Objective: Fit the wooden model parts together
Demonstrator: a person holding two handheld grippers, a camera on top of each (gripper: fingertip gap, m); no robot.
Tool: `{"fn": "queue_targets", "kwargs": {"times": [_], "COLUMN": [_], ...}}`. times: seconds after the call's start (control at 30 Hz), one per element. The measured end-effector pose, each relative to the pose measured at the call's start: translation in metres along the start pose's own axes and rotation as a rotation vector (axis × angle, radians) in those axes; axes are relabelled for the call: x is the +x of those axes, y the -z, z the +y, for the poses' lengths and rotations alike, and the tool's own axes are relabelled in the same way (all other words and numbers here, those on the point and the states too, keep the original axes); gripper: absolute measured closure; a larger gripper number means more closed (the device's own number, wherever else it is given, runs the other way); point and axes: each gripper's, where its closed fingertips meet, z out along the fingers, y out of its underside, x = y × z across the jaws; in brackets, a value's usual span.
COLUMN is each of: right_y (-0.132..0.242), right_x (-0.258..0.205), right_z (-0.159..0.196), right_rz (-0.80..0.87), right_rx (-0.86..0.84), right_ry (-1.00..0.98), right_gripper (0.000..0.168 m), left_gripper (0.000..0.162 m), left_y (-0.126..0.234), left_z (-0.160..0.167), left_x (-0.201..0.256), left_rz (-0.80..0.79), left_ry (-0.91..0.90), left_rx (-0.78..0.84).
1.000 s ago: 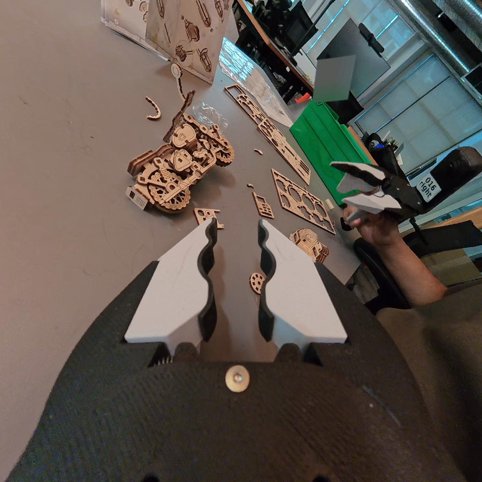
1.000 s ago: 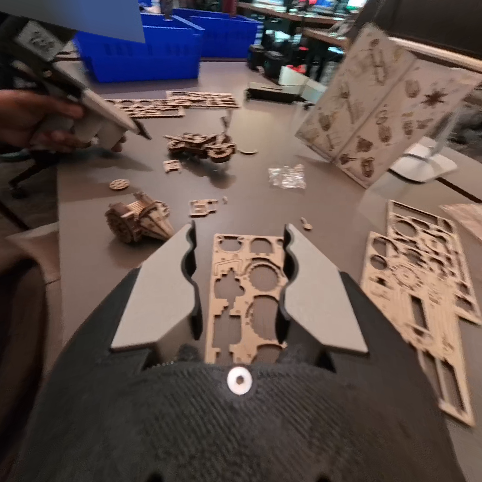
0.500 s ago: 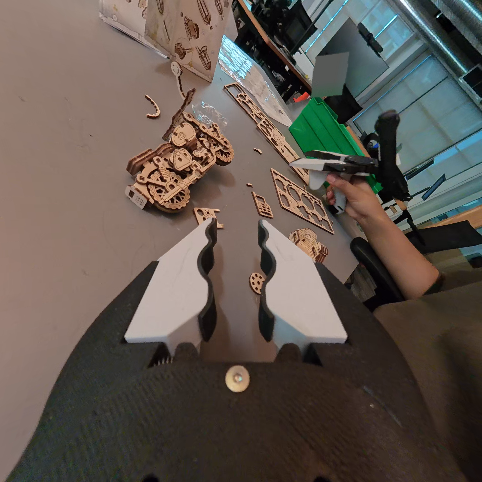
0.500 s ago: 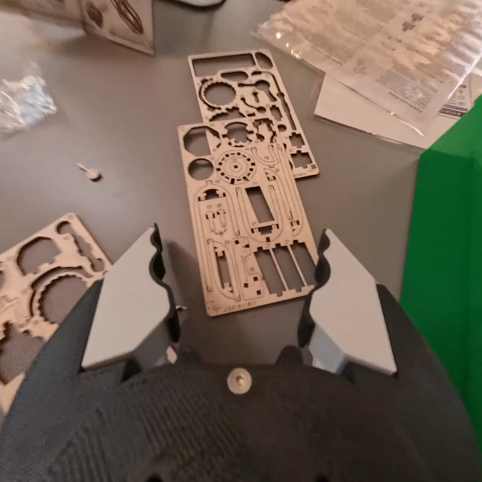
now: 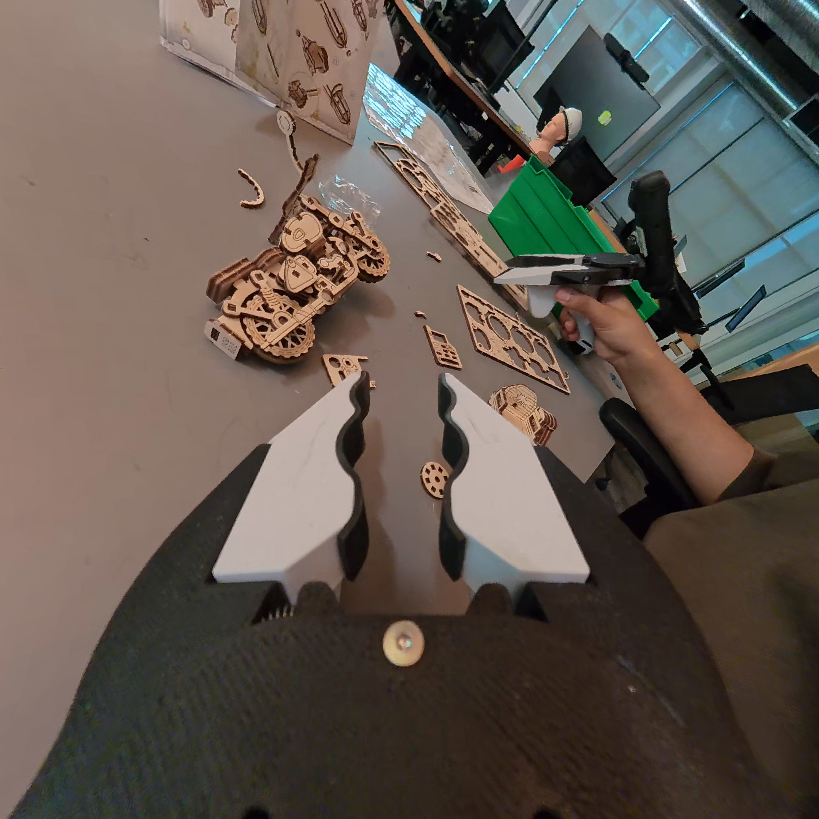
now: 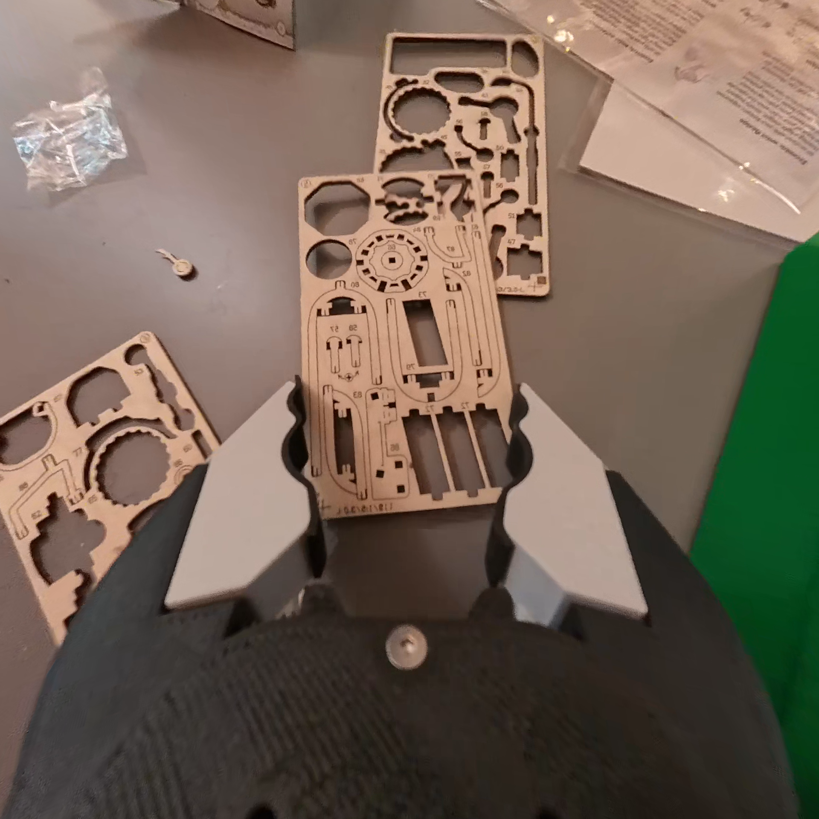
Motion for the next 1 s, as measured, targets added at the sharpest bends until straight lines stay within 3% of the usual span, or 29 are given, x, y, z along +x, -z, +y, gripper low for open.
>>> {"fn": "queue_targets", "kwargs": {"times": [0.2,0.37,0.6,0.73,0.8,0.87,0.93,1.0], "right_y": [0.022,0.04,0.102,0.123,0.127,0.126,0.122,0.12], "right_x": [-0.018,-0.039,-0.124,-0.174,-0.196,-0.212,-0.222,-0.227], "right_z": [-0.024,-0.036,-0.076,-0.079,-0.073,-0.066,-0.06,-0.058], "right_rz": [-0.014,-0.071,-0.315,-0.365,-0.395,-0.405,-0.389,-0.355], "right_rx": [0.133,0.223,0.525,0.62,0.637,0.641,0.638,0.654], "right_ry": [0.086,0.111,0.167,0.275,0.31,0.352,0.404,0.449], "right_gripper": [0.076,0.077,0.077,0.077,0.077,0.077,0.077,0.077], "left_gripper": [0.133,0.132,0.122,0.103,0.102,0.108,0.137,0.151], "left_y": [0.001,-0.007,-0.058,-0.082,-0.084,-0.082,-0.073,-0.072], "left_z": [-0.005,-0.021,-0.021,-0.028,-0.038,-0.047,-0.053,-0.05], "left_x": [0.009,0.052,0.141,0.163,0.163,0.157,0.154,0.144], "left_rz": [0.011,0.138,0.417,0.505,0.532,0.54,0.577,0.545], "left_ry": [-0.044,0.017,0.176,0.234,0.281,0.324,0.348,0.346], "left_rx": [0.038,0.121,0.025,0.035,0.09,0.155,0.212,0.235]}}
